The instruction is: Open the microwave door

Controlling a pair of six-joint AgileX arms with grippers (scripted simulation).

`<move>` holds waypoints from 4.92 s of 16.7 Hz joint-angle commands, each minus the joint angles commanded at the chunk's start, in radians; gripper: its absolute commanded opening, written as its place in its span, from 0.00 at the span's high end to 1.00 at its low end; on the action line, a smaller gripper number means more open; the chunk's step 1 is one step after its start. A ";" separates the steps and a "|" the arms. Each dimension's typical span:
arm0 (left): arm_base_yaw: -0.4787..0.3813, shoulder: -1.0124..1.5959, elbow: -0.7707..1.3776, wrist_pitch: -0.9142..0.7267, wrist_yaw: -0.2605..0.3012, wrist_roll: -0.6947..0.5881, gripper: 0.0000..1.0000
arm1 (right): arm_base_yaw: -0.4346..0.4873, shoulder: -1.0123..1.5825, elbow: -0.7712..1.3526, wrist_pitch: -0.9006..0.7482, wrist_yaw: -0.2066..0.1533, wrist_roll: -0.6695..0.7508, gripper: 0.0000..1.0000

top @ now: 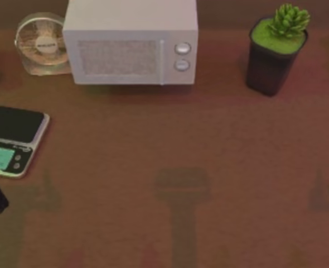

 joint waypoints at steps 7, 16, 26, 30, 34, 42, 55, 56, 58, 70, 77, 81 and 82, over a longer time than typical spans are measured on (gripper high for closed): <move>-0.049 0.152 0.142 -0.108 -0.025 -0.035 0.00 | 0.000 0.000 0.000 0.000 0.000 0.000 0.00; -0.267 0.983 0.982 -0.528 -0.134 -0.234 0.00 | 0.000 0.000 0.000 0.000 0.000 0.000 0.00; -0.520 1.934 2.030 -0.982 -0.251 -0.475 0.00 | 0.000 0.000 0.000 0.000 0.000 0.000 0.00; -0.585 2.186 2.249 -1.121 -0.283 -0.529 0.00 | 0.000 0.000 0.000 0.000 0.000 0.000 0.00; -0.611 2.284 2.343 -1.183 -0.296 -0.550 0.00 | 0.000 0.000 0.000 0.000 0.000 0.000 0.00; -0.599 2.308 2.328 -1.141 -0.290 -0.539 0.00 | 0.000 0.000 0.000 0.000 0.000 0.000 0.00; -0.563 2.407 2.277 -0.981 -0.273 -0.505 0.23 | 0.000 0.000 0.000 0.000 0.000 0.000 0.00; -0.563 2.407 2.277 -0.981 -0.273 -0.505 0.30 | 0.000 0.000 0.000 0.000 0.000 0.000 0.00; -0.563 2.407 2.277 -0.981 -0.273 -0.505 0.45 | 0.000 0.000 0.000 0.000 0.000 0.000 0.00; -0.563 2.407 2.277 -0.981 -0.273 -0.505 1.00 | 0.000 0.000 0.000 0.000 0.000 0.000 0.00; -0.594 2.378 2.207 -0.958 -0.262 -0.516 1.00 | 0.000 0.000 0.000 0.000 0.000 0.000 0.00; -0.592 2.297 2.079 -0.907 -0.283 -0.530 1.00 | 0.000 0.000 0.000 0.000 0.000 0.000 0.00; -0.592 2.284 2.062 -0.899 -0.286 -0.532 1.00 | 0.000 0.000 0.000 0.000 0.000 0.000 0.00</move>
